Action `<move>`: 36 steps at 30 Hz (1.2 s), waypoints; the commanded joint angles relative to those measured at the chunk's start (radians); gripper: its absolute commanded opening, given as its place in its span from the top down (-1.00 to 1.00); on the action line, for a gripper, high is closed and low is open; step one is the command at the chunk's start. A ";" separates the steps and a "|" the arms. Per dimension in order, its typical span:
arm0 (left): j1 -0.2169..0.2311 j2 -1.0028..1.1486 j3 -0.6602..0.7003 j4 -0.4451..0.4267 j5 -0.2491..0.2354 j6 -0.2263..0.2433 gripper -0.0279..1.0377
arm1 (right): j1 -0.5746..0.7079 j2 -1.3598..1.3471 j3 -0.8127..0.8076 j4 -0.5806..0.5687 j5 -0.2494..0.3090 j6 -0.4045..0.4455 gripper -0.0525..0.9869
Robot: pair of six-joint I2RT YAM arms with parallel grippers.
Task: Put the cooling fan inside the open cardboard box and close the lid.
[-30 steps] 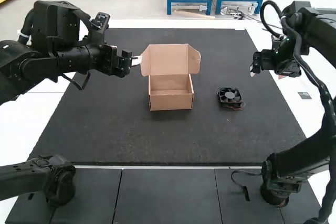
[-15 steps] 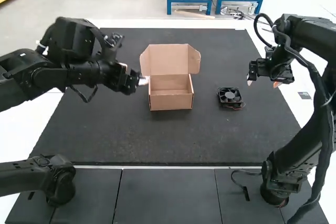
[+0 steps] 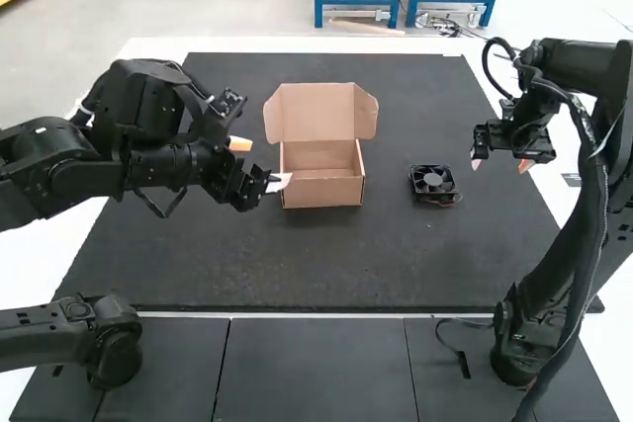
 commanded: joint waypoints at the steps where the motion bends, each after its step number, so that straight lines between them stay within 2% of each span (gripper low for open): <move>1: -0.005 -0.010 -0.009 0.027 -0.061 0.033 -0.87 | -0.011 0.017 0.036 -0.002 0.015 -0.063 -0.84; 4: -0.004 -0.010 -0.018 0.067 -0.100 0.053 -0.87 | -0.011 0.037 0.036 0.000 0.018 -0.095 -0.84; 10: 0.001 -0.012 -0.029 0.099 -0.123 0.059 -0.87 | -0.005 0.092 0.036 0.020 0.000 -0.116 -0.84; 17: 0.033 -0.012 -0.030 0.110 -0.123 0.059 -0.87 | 0.009 0.181 0.071 0.064 -0.046 -0.096 -0.84; 25: 0.076 -0.010 -0.030 0.141 -0.123 0.079 -0.87 | 0.031 0.269 0.147 0.064 -0.134 -0.029 -0.83; 36: 0.081 -0.009 -0.030 0.139 -0.123 0.094 -0.87 | 0.047 0.385 0.239 0.061 -0.129 -0.020 -0.83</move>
